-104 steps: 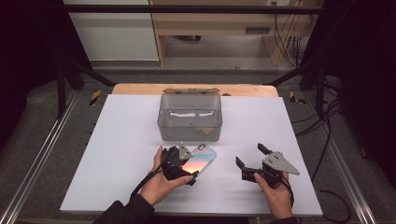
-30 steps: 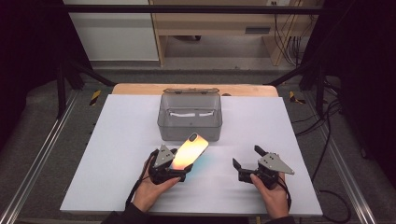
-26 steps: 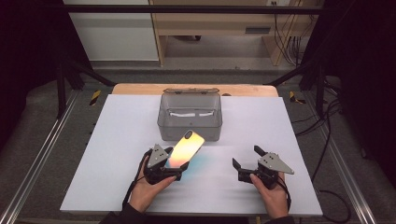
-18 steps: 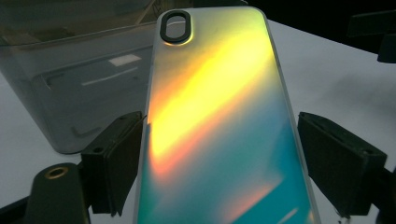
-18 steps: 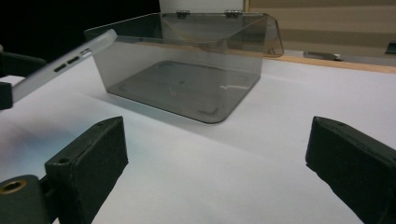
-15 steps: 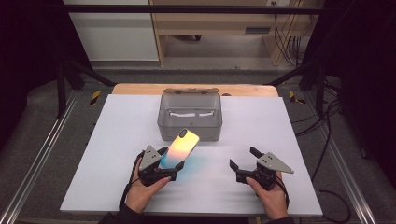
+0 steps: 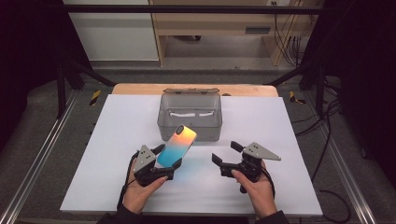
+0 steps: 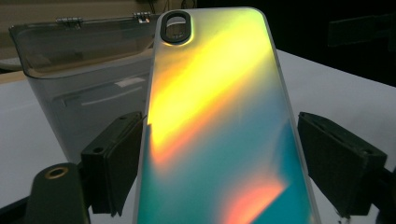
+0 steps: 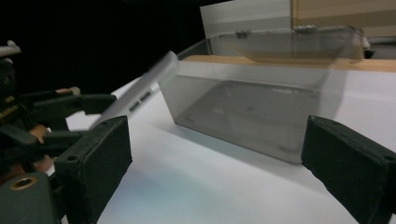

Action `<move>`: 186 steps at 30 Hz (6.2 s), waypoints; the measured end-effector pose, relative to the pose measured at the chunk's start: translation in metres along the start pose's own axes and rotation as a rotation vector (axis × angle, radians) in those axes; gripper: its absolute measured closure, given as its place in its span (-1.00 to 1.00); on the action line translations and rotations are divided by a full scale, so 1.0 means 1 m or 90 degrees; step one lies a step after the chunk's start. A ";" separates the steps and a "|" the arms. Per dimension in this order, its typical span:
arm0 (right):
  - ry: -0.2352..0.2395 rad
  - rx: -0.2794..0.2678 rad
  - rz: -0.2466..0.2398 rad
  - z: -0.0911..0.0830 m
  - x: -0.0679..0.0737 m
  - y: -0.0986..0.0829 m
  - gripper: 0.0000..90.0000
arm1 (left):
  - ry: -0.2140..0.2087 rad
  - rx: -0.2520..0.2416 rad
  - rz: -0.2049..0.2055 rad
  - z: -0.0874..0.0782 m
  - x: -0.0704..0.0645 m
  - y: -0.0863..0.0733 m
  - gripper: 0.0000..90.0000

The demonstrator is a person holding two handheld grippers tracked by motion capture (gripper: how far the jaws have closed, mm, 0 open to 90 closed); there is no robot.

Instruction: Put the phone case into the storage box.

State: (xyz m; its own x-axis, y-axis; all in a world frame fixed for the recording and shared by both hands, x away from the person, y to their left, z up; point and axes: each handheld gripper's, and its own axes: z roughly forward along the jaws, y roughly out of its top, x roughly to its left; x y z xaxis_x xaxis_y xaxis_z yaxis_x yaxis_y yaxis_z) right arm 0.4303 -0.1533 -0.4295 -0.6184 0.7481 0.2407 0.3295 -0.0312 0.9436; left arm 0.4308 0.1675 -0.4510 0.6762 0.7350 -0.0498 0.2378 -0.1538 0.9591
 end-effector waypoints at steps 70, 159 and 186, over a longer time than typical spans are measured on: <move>0.156 0.086 0.117 0.080 0.045 0.070 0.41 | 0.013 -0.086 0.045 -0.023 -0.001 0.022 -0.63; 0.048 0.033 0.200 0.123 0.120 0.069 0.80 | 0.259 -0.077 0.188 -0.019 -0.004 0.004 0.22; 0.017 0.058 0.240 0.131 0.127 0.066 0.63 | 0.345 -0.065 0.249 -0.021 -0.010 -0.004 0.71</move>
State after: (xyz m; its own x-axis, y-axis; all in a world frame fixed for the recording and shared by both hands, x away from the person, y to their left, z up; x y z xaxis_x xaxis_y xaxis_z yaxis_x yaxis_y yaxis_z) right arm 0.4670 0.0265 -0.3661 -0.4599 0.6779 0.5735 0.5982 -0.2408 0.7643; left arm 0.4081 0.1745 -0.4488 0.2470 0.8695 0.4277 -0.0382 -0.4323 0.9009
